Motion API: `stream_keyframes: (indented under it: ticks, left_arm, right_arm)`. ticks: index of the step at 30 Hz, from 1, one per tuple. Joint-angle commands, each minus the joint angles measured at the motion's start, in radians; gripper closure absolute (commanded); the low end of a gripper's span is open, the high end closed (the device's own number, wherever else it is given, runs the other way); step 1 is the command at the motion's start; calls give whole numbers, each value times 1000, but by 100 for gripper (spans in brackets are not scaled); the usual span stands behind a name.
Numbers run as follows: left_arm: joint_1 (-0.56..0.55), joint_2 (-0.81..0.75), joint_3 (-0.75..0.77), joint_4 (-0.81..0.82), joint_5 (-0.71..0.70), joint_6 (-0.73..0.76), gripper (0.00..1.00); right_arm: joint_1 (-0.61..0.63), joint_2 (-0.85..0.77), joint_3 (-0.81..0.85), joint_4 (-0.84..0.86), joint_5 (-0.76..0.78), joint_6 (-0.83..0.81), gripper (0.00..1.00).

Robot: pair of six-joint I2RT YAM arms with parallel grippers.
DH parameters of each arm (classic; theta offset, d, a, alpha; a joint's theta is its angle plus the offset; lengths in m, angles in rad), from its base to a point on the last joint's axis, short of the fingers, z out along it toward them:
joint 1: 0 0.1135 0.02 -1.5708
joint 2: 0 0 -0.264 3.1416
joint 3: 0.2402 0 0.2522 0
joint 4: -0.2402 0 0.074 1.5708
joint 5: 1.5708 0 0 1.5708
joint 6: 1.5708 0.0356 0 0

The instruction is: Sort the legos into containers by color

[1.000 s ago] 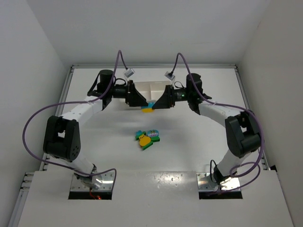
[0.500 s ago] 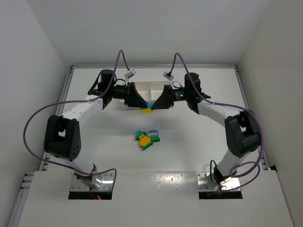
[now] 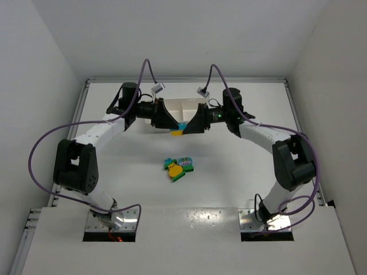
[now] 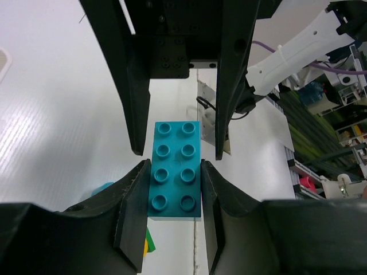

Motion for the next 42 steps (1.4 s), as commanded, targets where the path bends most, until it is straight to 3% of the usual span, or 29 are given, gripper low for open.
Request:
stream_keyframes:
  ticks: [1, 10, 19, 28, 32, 34, 38, 42]
  left_arm:
    - [8, 3, 65, 31, 11, 8, 100]
    - [8, 13, 83, 66, 11, -38, 100]
    - [8, 3, 63, 95, 11, -58, 100]
    - [17, -6, 42, 164, -9, -107, 100]
    - [26, -6, 33, 186, -35, -140, 100]
    - [40, -15, 7, 239, -90, -181, 100]
    - [76, -53, -56, 540, -228, -395, 100]
    - [85, -44, -19, 574, -293, -420, 100]
  right_arm:
    - [12, -17, 32, 18, -27, -12, 36]
    - [21, -17, 12, 86, -29, 20, 37]
    - [21, -17, -6, 195, -11, 86, 50]
    - [21, 3, 3, 205, -41, 86, 76]
    - [30, 3, 3, 205, -53, 72, 95]
    - [30, 3, 3, 167, -66, 31, 98]
    - [30, -37, -42, 61, -75, -47, 99]
    - [30, -72, -66, -139, -75, -223, 100]
